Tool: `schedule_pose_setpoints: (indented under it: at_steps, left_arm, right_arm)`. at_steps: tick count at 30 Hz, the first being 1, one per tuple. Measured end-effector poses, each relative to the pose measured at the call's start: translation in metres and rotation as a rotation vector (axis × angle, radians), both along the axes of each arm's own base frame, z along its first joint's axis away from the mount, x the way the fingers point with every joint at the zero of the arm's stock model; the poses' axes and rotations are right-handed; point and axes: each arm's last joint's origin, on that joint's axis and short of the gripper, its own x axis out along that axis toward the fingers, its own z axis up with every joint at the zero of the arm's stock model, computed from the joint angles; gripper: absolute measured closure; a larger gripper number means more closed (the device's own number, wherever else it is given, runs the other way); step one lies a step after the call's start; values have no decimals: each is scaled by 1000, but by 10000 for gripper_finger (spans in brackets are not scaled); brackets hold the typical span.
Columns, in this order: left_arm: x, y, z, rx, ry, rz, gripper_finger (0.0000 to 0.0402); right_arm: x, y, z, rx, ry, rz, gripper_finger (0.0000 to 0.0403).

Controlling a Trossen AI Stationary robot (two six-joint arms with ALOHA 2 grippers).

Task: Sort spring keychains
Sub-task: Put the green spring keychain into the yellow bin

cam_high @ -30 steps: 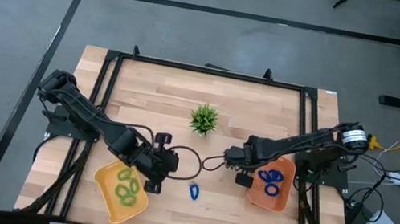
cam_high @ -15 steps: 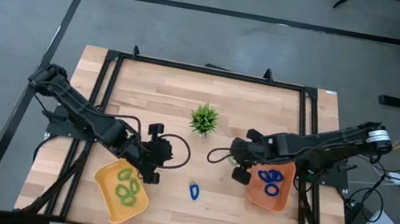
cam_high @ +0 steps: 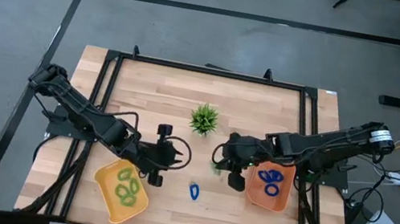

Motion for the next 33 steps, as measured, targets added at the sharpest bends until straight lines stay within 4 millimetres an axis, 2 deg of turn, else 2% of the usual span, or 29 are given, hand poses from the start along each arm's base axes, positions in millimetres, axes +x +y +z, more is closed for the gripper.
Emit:
schedule_pose_setpoints:
  at_steps: [6, 16, 25, 33]
  left_arm:
    - [6, -2, 8, 85, -79, -69, 279]
    - [10, 4, 9, 96, -88, -51, 212]
    - [14, 4, 14, 68, -145, -55, 205]
    - [26, 3, 15, 56, -197, -195, 208]
  right_arm:
    - [3, 2, 4, 42, -47, 42, 396]
    - [6, 4, 9, 69, -110, 100, 396]
    - [10, 7, 16, 80, -199, 177, 396]
    - [13, 8, 24, 90, -290, 180, 396]
